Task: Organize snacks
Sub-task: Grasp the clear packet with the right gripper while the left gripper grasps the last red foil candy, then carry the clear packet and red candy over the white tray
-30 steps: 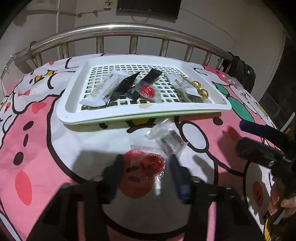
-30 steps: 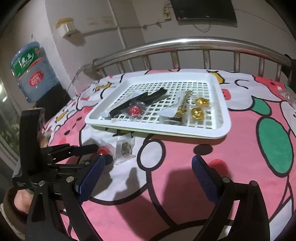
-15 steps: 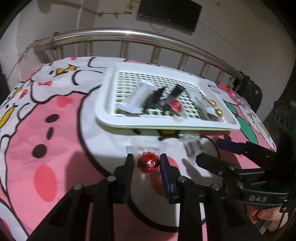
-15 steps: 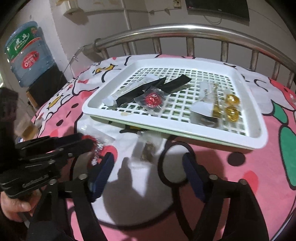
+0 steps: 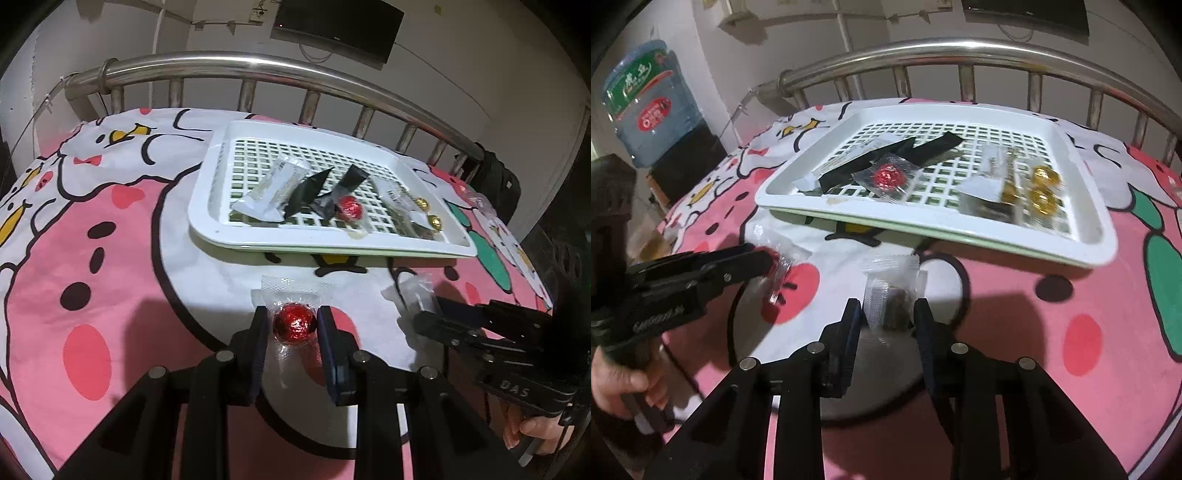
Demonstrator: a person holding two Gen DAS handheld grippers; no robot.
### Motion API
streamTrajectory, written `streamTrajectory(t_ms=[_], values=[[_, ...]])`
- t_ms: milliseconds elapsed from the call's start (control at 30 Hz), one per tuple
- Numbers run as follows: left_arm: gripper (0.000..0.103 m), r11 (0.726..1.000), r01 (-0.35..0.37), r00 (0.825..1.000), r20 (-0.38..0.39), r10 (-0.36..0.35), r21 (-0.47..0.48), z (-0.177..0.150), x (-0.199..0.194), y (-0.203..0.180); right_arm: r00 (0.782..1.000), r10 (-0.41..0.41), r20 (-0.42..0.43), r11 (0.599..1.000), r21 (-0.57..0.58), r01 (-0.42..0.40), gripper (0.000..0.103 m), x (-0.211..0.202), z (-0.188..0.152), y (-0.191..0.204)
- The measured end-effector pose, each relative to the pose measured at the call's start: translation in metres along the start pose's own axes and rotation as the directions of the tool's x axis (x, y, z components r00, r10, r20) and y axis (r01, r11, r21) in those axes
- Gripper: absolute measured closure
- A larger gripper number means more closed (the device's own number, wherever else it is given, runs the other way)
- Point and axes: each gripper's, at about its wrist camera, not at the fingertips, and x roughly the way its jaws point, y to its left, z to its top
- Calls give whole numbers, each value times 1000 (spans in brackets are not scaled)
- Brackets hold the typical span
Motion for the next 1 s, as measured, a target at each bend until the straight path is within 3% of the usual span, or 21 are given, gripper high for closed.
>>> streamTrajectory(t_ms=[233,467,733,1000], values=[[75,999,34,999,20,-35,33,6,-11,-20,997,-1,73,1000,21,-1,75,-46,-2,-23],[75,997,53,997,46,-55,57,34,-16,-37,990,-34,135,998,47,28,75,-71,20,-48],[75,995,45,995,87,-53,90,75,-13,-49,986,-43,163,997,77,31,75,-74,56,-71],[75,998,12,997,81,-17,66,105,10,-37,990,-50,129,996,76,40,75,-51,89,-77]])
